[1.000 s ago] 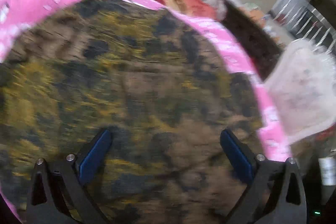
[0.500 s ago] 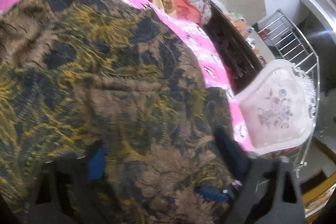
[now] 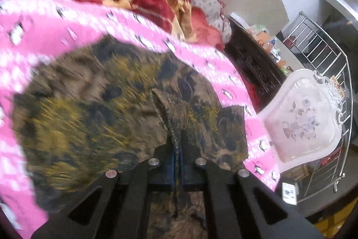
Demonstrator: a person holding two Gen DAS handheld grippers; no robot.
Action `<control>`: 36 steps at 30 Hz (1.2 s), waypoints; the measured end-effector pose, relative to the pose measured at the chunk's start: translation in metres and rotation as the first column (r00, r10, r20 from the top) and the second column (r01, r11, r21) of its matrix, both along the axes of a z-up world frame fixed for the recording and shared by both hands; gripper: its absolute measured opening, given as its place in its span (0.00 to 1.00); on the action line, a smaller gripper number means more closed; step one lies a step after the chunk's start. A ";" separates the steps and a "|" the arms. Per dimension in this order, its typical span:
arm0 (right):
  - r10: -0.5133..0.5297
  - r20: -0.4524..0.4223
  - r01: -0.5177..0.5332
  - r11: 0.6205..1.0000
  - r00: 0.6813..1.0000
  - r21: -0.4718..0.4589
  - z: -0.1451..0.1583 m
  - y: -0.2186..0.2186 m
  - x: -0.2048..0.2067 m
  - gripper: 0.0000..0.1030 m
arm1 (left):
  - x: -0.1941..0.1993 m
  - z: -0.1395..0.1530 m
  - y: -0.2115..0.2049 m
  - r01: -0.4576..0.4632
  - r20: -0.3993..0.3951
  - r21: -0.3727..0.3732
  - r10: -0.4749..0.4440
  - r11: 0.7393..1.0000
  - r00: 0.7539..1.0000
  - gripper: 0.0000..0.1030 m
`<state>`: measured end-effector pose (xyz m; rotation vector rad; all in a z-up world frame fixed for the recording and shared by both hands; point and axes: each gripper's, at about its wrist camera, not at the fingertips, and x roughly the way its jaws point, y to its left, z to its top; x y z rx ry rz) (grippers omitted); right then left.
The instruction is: Fold small clothes
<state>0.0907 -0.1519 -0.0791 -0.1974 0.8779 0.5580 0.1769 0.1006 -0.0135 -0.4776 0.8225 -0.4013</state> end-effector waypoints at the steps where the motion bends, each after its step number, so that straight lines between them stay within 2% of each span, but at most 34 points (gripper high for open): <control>1: 0.000 0.000 0.000 1.000 1.000 -0.001 0.000 0.000 0.000 0.69 | -0.002 0.005 0.010 -0.009 0.003 0.020 0.009 1.000 1.000 0.03; 3: -0.001 0.001 0.001 1.000 1.000 -0.002 0.000 0.001 -0.001 0.69 | -0.002 0.011 0.024 -0.045 0.004 0.098 0.045 0.994 0.999 0.03; 7: -0.002 0.000 0.002 1.000 1.000 -0.002 0.000 0.001 -0.001 0.69 | -0.004 -0.001 0.062 -0.112 -0.043 0.172 0.121 0.979 0.992 0.03; 10: -0.004 -0.004 0.004 1.000 1.000 -0.001 -0.001 0.001 0.000 0.70 | -0.007 -0.023 0.082 -0.140 -0.093 0.206 0.162 0.968 0.982 0.03; 13: -0.005 -0.005 0.005 1.000 1.000 -0.001 0.000 0.001 0.000 0.70 | -0.007 -0.048 0.080 -0.144 -0.126 0.264 0.182 0.954 0.975 0.03; 17: -0.004 -0.012 0.004 1.000 1.000 -0.001 -0.001 -0.001 0.001 0.72 | -0.010 -0.067 0.082 -0.178 -0.154 0.241 0.219 0.954 0.963 0.05; 20: 0.005 -0.037 -0.005 1.000 0.999 0.005 -0.002 0.000 0.003 0.78 | -0.010 -0.066 0.082 -0.181 -0.153 0.243 0.222 0.953 0.963 0.14; 22: 0.014 -0.064 -0.013 1.000 0.998 0.011 -0.003 0.001 0.006 0.82 | -0.014 -0.060 0.085 -0.193 -0.136 0.233 0.228 0.953 0.964 0.40; 23: 0.027 -0.080 -0.026 1.000 0.996 0.017 -0.003 0.002 0.007 0.87 | -0.017 -0.053 0.087 -0.217 -0.107 0.250 0.249 0.944 0.963 0.44; 24: 0.042 -0.093 -0.040 0.999 0.995 0.020 -0.004 0.003 0.007 0.93 | -0.022 -0.045 0.089 -0.249 -0.065 0.276 0.277 0.928 0.959 0.49; 26: 0.070 -0.103 -0.070 0.998 0.992 0.006 -0.005 0.008 0.005 1.00 | -0.028 -0.031 0.092 -0.300 -0.011 0.300 0.318 0.905 0.948 0.53; 28: 0.073 -0.092 -0.077 0.996 0.993 -0.043 -0.007 0.015 0.002 1.00 | -0.031 -0.023 0.090 -0.356 0.023 0.318 0.369 0.878 0.929 0.54; 29: 0.071 -0.086 -0.076 0.995 0.994 -0.060 -0.007 0.017 0.001 1.00 | -0.032 -0.020 0.084 -0.364 0.039 0.300 0.370 0.882 0.928 0.54; 31: 0.069 -0.082 -0.076 0.994 0.994 -0.083 -0.009 0.021 0.001 1.00 | -0.029 -0.021 0.068 -0.329 0.038 0.283 0.332 0.901 0.943 0.54; 34: 0.064 -0.102 -0.073 0.993 0.993 -0.091 -0.009 0.023 0.004 1.00 | -0.020 -0.030 0.033 -0.264 0.034 0.312 0.267 0.912 0.963 0.54; 35: 0.067 -0.111 -0.078 0.992 0.992 -0.101 -0.007 0.025 0.006 1.00 | -0.017 -0.035 0.022 -0.231 0.020 0.303 0.236 0.924 0.971 0.54; 36: 0.068 -0.113 -0.078 0.993 0.991 -0.091 -0.004 0.024 0.007 0.95 | -0.015 -0.039 0.016 -0.228 0.014 0.318 0.236 0.920 0.972 0.54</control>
